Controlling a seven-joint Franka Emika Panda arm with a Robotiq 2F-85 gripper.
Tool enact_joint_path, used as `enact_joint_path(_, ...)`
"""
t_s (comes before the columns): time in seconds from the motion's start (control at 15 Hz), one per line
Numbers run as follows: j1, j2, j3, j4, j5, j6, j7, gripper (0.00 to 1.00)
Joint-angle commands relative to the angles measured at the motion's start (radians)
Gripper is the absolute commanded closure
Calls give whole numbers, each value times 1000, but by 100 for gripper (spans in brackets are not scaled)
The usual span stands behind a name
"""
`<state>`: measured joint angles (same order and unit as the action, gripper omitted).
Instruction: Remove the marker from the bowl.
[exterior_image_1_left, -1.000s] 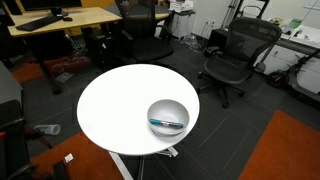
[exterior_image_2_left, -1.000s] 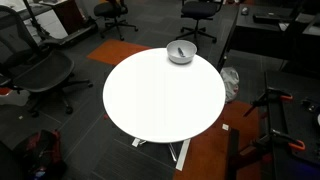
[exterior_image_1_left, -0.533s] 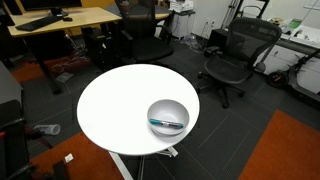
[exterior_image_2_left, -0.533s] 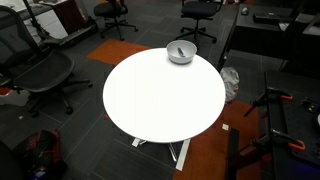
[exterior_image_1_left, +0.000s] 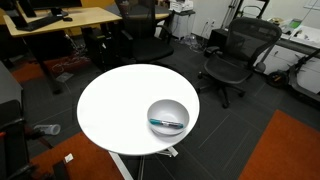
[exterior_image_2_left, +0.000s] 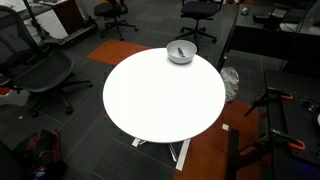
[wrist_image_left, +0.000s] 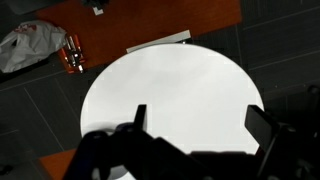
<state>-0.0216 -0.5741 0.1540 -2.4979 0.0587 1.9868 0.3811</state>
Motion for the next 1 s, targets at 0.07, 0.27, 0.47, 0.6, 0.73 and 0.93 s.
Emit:
enact_joint_path(0.07, -74, 110, 2, 63, -86, 103, 93, 0)
enact_joint_path(0.27, -122, 184, -4, 105, -156, 167, 163, 0)
enact_joint_path(0.47, -146, 267, -27, 157, -192, 198, 201, 0)
enact_joint_path(0.6, -156, 330, -49, 194, -215, 224, 222, 0)
enact_joint_path(0.73, -155, 393, -80, 230, -221, 244, 226, 0)
enact_joint_path(0.93, -147, 488, -138, 278, -187, 280, 207, 0)
